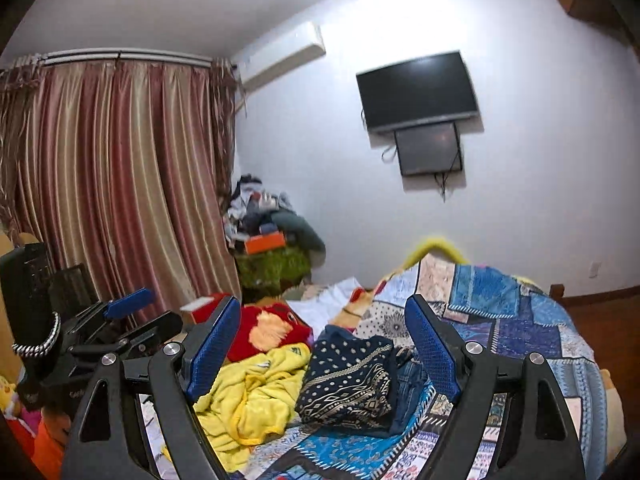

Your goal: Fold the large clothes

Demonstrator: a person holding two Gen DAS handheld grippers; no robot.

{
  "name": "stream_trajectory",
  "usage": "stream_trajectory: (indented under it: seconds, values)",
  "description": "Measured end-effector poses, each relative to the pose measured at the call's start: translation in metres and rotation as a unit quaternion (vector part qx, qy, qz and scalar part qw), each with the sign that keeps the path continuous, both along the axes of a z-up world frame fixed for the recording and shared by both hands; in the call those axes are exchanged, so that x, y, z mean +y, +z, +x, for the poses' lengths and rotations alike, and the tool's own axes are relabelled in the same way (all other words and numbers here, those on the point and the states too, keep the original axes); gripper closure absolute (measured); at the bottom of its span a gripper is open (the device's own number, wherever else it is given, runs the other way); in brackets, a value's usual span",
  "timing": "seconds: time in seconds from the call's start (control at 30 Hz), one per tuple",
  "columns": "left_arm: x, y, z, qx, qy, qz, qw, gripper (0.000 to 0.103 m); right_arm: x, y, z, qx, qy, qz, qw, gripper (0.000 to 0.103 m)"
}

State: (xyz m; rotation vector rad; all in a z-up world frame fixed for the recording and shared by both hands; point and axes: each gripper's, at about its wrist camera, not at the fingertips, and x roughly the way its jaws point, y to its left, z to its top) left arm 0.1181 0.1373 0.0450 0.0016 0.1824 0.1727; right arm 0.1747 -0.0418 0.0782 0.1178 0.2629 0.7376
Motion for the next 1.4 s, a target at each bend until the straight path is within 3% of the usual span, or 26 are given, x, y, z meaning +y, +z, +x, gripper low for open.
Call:
stream_trajectory:
  seconds: [0.17,0.37,0.47,0.53,0.6,1.4]
  values:
    - [-0.022,-0.001,-0.041,-0.024,0.005,0.01,0.9996,0.015,-0.016,-0.003,-0.043,-0.006,-0.015,0.005,1.0,0.021]
    - [-0.027,0.001,-0.063,-0.038,0.006,-0.008,0.9992,0.014,-0.028,-0.002,-0.08,-0.034,-0.047,-0.032,0.998,0.02]
    - [-0.032,0.0,-0.068,-0.039,0.008,-0.008,0.9992,0.006,-0.029,0.0,-0.092,-0.046,-0.057,-0.04,0.996,0.013]
    - [-0.033,-0.001,-0.069,-0.038,0.011,-0.009,0.9992,0.003,-0.031,0.0,-0.096,-0.052,-0.067,-0.042,0.996,0.003]
    - [-0.036,-0.004,-0.068,-0.036,0.019,-0.004,0.9992,0.001,-0.032,0.0,-0.1,-0.057,-0.076,-0.042,0.995,0.0]
    - [-0.03,-0.015,-0.062,-0.017,0.032,-0.021,0.9991,0.0,-0.03,-0.002,-0.093,-0.045,-0.086,-0.055,0.994,0.0]
